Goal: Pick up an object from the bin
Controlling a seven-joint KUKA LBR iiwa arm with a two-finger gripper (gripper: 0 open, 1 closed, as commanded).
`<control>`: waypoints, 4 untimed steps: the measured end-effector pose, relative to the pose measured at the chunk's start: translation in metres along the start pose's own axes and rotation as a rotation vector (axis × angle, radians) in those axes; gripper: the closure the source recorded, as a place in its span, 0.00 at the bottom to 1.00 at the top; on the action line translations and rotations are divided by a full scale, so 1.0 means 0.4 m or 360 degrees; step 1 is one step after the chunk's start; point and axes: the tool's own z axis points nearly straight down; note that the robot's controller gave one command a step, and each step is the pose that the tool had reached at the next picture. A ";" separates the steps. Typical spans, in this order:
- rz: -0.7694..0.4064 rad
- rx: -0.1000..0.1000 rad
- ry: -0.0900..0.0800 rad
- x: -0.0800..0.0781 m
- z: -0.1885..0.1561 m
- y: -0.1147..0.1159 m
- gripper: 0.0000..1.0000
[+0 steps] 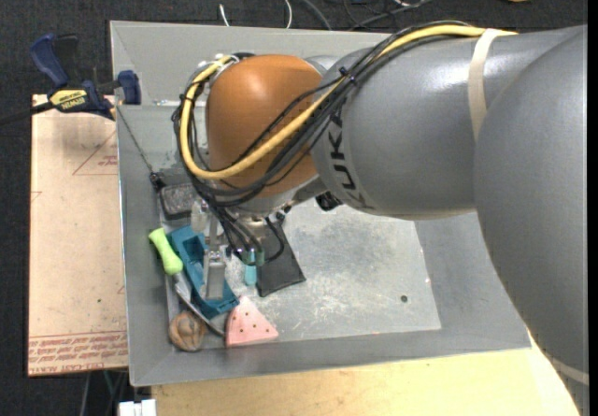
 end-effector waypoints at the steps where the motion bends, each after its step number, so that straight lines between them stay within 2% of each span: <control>1: 0.0007 -0.0003 -0.0011 -0.004 -0.012 -0.003 0.00; 2: -0.0218 -0.0004 -0.0016 0.056 0.027 -0.055 0.00; 3: -0.0300 -0.0001 -0.0003 0.083 0.188 -0.133 0.00; 4: -0.0317 0.0002 0.0005 -0.101 0.195 -0.146 0.00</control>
Offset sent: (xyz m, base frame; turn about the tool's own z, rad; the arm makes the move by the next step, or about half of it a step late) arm -0.0463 -0.0456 -0.0274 -0.2628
